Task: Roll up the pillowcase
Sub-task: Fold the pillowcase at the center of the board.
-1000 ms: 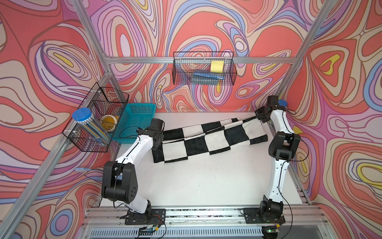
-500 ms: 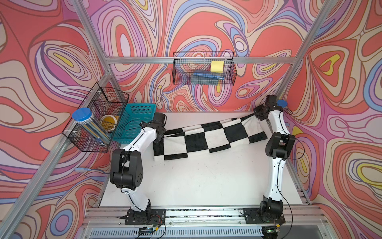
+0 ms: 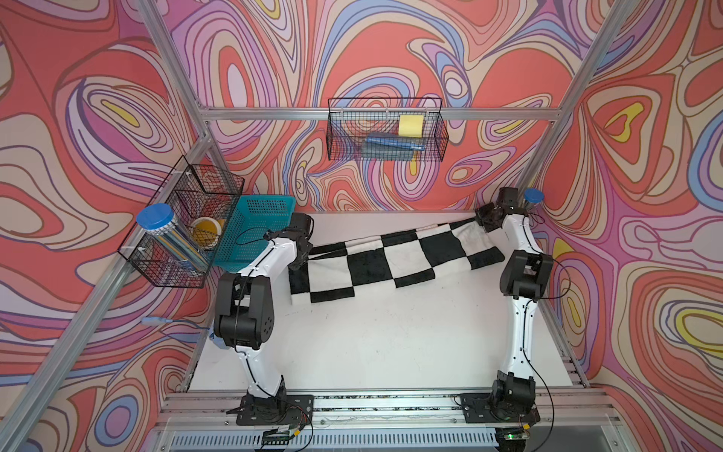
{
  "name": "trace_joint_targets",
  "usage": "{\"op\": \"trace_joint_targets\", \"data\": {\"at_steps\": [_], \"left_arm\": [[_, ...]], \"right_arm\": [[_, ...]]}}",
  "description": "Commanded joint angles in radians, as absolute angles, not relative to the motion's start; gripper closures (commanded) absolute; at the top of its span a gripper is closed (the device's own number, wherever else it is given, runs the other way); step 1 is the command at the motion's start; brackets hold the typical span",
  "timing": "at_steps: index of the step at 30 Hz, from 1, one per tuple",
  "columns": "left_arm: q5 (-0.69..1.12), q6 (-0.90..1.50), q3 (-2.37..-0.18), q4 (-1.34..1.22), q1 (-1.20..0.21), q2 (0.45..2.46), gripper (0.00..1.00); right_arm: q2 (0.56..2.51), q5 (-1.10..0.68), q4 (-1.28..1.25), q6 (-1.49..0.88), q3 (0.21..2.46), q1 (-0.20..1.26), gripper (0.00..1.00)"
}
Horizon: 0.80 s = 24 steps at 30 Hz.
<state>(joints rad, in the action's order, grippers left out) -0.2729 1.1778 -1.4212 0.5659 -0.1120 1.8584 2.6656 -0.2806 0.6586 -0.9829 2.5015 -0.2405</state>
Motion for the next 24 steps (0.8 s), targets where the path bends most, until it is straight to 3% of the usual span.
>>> {"op": "trace_joint_targets", "data": {"at_steps": [1, 24], "left_arm": [[-0.319, 1.169, -1.466, 0.558, -0.100, 1.886, 1.00], [-0.347, 1.175, -1.530, 0.571, -0.069, 1.971, 1.00]], "right_arm": [[2.684, -0.285, 0.618, -0.991, 2.512, -0.241, 1.00], [2.713, -0.270, 0.543, -1.042, 2.554, -0.240, 1.00]]}}
